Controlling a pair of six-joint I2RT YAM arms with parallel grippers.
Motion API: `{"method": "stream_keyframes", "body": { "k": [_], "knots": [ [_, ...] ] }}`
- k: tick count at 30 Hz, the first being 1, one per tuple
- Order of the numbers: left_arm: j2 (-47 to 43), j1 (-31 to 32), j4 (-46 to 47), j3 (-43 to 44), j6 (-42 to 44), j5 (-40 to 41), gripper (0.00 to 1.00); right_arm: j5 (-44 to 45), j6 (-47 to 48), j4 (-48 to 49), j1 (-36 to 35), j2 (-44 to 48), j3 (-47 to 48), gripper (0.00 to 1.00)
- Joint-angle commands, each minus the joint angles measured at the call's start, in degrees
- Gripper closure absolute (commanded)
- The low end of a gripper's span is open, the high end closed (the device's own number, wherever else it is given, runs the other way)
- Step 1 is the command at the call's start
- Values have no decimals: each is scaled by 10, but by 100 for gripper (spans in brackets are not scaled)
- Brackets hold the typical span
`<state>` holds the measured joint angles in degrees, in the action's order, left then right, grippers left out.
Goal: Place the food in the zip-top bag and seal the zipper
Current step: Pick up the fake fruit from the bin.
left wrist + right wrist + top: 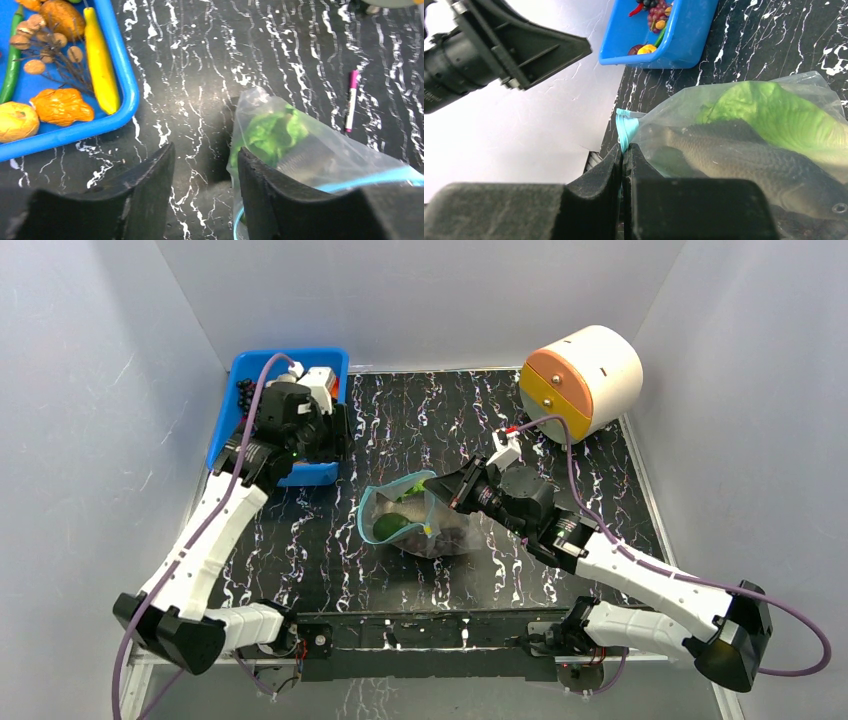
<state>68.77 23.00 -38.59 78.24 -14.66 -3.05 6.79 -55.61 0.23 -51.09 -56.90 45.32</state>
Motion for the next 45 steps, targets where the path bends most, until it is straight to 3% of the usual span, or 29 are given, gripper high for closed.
{"method": "stream_keyframes", "body": {
  "k": [1, 6, 13, 19, 38, 45],
  "knots": [
    [36, -4, -16, 33, 17, 82, 55, -19, -1, 71, -1, 28, 20, 100],
    [81, -42, 0, 44, 29, 96, 54, -24, 6, 77, -1, 30, 11, 100],
    [162, -146, 27, 81, 40, 75, 54, -21, 34, 73, -1, 39, 9, 100],
    [247, -220, 58, 115, 32, 49, 48, -28, 43, 56, -1, 31, 24, 100],
    [438, -260, 123, 194, 69, 28, 58, -7, 57, 64, -1, -8, 32, 100],
    [527, -259, 101, 280, 95, 12, 57, -3, 58, 63, -1, -19, 38, 100]
  ]
}}
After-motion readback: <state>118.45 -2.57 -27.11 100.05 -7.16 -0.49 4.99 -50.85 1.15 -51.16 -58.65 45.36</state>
